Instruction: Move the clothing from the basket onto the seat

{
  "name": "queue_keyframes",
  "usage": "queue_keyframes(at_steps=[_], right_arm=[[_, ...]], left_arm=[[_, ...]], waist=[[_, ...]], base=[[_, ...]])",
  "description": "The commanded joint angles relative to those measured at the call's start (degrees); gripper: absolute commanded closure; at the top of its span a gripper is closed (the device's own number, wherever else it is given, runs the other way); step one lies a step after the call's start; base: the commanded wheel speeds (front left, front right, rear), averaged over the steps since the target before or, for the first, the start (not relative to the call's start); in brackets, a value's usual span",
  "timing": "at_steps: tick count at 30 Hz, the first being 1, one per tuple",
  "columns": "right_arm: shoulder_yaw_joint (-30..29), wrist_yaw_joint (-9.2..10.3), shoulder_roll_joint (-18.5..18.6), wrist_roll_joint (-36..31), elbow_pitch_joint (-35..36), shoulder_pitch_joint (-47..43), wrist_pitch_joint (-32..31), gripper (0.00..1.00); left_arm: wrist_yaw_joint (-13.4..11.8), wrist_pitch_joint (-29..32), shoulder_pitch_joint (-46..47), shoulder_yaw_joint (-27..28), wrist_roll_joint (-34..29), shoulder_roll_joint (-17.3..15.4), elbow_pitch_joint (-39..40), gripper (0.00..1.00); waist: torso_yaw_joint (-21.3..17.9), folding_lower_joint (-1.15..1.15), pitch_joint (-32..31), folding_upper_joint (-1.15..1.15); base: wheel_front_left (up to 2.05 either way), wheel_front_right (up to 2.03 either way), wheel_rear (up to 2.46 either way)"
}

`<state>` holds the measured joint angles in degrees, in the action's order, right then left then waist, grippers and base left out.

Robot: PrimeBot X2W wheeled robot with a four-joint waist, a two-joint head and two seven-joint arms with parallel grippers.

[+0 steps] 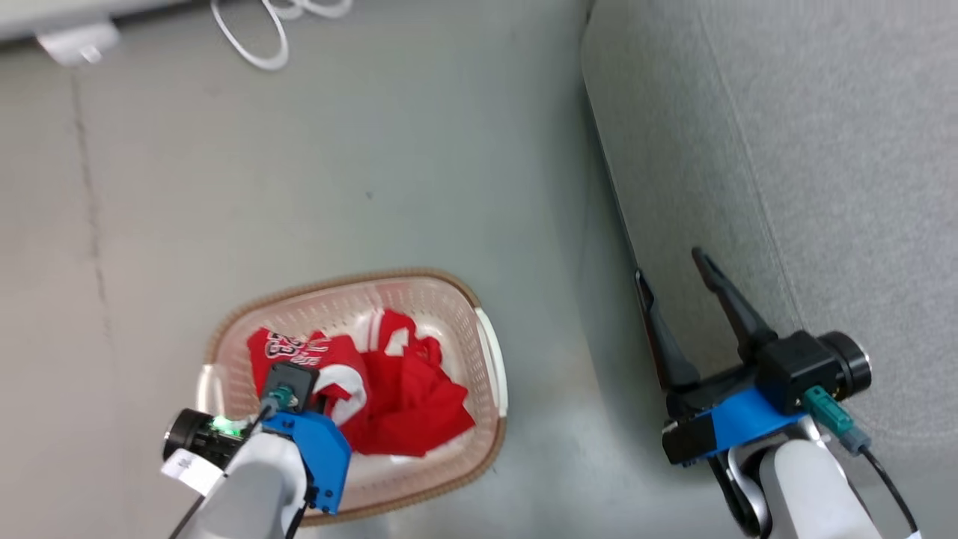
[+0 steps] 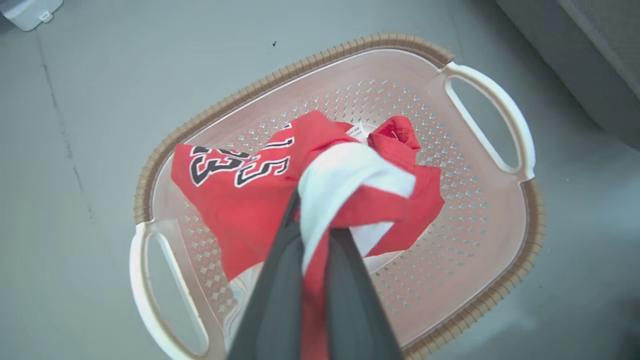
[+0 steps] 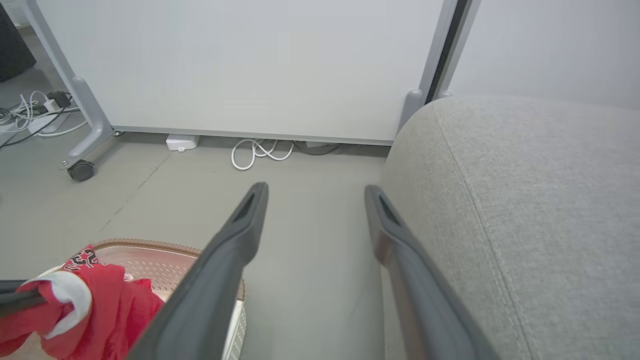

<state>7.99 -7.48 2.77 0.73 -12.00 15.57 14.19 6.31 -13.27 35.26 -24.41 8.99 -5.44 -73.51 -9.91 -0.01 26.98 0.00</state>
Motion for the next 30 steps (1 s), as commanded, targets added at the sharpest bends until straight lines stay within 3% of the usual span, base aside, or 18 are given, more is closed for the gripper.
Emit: queue_keyframes(at_steps=[1,8,14,30], right_arm=[[-0.1,-0.02,0.2,0.0,-0.6,-1.4,-0.3,0.0],[-1.1,-0.02,0.2,-0.2,-2.5,-6.4,-2.4,0.0],[-1.2,-0.03,0.2,0.1,-2.2,-10.6,-4.4,0.0],[0.3,-0.03,0.2,0.3,1.4,-14.1,-7.9,0.0]], left_arm=[[0.4,-0.7,-0.8,-0.5,0.0,0.3,0.3,1.0],[1.2,-1.6,-3.1,-5.2,0.8,2.3,4.0,1.0],[1.1,0.3,-6.3,-15.3,9.6,2.4,16.7,1.0],[0.0,3.0,1.1,-23.6,17.8,2.5,34.5,1.0]], waist=[[3.6,0.01,-7.5,0.0],[7.6,0.01,-19.0,0.0],[9.8,0.01,-26.2,0.0],[11.3,0.01,-31.4,0.0]], base=[[0.0,0.0,0.0],[0.0,0.0,0.0],[0.0,0.0,0.0],[0.0,0.0,0.0]])
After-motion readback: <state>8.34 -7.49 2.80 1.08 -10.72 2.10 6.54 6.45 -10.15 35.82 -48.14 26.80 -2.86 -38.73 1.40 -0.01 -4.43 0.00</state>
